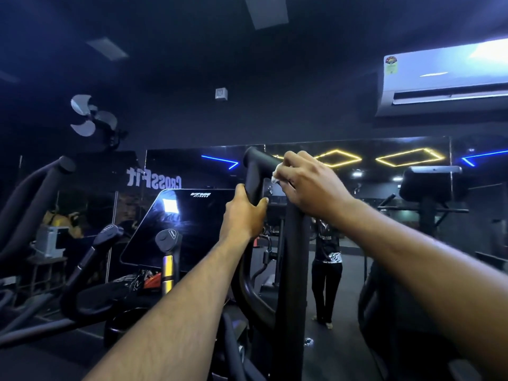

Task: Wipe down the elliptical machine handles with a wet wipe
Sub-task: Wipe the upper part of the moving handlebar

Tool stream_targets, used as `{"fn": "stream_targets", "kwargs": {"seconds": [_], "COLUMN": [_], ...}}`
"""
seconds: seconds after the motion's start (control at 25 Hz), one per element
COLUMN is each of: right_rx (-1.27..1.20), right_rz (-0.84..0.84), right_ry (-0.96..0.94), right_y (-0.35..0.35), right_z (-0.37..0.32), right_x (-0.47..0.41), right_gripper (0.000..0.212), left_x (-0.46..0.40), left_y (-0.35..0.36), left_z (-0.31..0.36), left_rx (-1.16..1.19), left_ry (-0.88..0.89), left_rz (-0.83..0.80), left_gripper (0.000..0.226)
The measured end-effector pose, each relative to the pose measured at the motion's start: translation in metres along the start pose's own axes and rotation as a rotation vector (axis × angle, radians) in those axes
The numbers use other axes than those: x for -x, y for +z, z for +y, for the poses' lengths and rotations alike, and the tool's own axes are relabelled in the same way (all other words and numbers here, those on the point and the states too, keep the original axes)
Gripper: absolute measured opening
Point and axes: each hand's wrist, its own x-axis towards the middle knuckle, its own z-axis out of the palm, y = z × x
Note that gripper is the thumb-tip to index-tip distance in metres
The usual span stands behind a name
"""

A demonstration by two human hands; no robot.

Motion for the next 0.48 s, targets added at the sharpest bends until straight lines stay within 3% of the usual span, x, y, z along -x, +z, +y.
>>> {"fn": "stream_targets", "kwargs": {"seconds": [0.08, 0.2, 0.36, 0.48], "right_rx": [0.038, 0.017, 0.225, 0.011], "right_rz": [-0.150, -0.229, -0.115, -0.089], "right_ry": [-0.033, 0.090, 0.036, 0.162], "right_y": [-0.017, -0.031, -0.021, -0.021], "right_z": [0.004, 0.001, -0.013, -0.006], "right_x": [-0.008, -0.022, -0.017, -0.008], "right_gripper": [0.022, 0.032, 0.027, 0.015], "left_x": [0.002, 0.006, 0.009, 0.008], "left_y": [0.000, -0.001, -0.001, 0.001], "left_z": [0.000, 0.004, 0.004, 0.003], "left_rx": [0.009, 0.003, 0.011, -0.020], "left_ry": [0.006, 0.001, 0.006, 0.010], "left_rz": [0.006, 0.017, 0.011, 0.015], "left_gripper": [0.030, 0.028, 0.024, 0.024]}}
